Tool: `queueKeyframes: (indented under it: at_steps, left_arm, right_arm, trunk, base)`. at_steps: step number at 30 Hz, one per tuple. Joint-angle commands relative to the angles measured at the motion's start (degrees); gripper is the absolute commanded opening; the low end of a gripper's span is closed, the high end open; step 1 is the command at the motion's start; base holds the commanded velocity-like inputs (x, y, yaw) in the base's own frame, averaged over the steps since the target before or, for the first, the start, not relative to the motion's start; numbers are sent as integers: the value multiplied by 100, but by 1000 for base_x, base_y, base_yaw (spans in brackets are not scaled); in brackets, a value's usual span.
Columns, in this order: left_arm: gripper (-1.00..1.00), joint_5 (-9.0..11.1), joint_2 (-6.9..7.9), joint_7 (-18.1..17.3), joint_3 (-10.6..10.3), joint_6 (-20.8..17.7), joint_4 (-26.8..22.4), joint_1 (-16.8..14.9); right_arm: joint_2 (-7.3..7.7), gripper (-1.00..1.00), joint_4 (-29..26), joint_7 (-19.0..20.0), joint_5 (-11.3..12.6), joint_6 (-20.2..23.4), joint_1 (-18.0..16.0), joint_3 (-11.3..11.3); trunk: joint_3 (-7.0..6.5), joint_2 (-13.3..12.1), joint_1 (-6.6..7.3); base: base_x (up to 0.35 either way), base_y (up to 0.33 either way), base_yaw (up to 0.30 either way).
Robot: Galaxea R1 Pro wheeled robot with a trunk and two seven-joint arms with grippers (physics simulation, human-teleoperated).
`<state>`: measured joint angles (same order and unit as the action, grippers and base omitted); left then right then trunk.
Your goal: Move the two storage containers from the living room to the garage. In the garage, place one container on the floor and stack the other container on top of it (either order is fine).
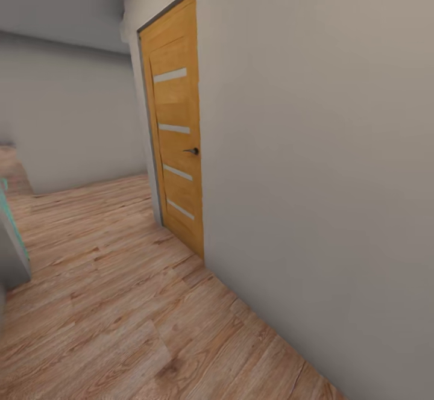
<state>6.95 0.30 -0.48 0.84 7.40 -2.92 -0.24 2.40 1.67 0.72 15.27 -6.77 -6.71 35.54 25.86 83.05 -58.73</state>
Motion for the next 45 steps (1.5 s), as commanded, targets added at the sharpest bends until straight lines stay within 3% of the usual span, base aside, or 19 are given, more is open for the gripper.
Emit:
queueKeyframes:
  at_steps: [1,14,27,38,45]
  left_arm:
    - [100,43,-1,-5,4,15,2,-2]
    - [100,43,-3,-5,4,16,2,-2]
    - [100,43,-1,-4,4,12,3,-2]
    - [100,43,5,-5,-5,7,3,-2]
    - [100,46,5,-5,-5,7,2,-2]
  right_arm:
    - [-3,100,18,8,54,-35,-6,46]
    - [-3,100,18,8,57,-35,-6,44]
    - [-2,100,18,8,56,5,-6,45]
    - [-7,100,18,8,58,1,-6,49]
    - [7,100,18,8,58,-9,-6,44]
  trunk:
    - [1,3,0]
    - [-76,3,0]
    - [-83,3,0]
    - [-83,3,0]
    - [-83,3,0]
  base:
    - [0,0,247]
    - [0,0,211]
    - [5,0,16]
    - [269,0,5]
    - [315,0,218]
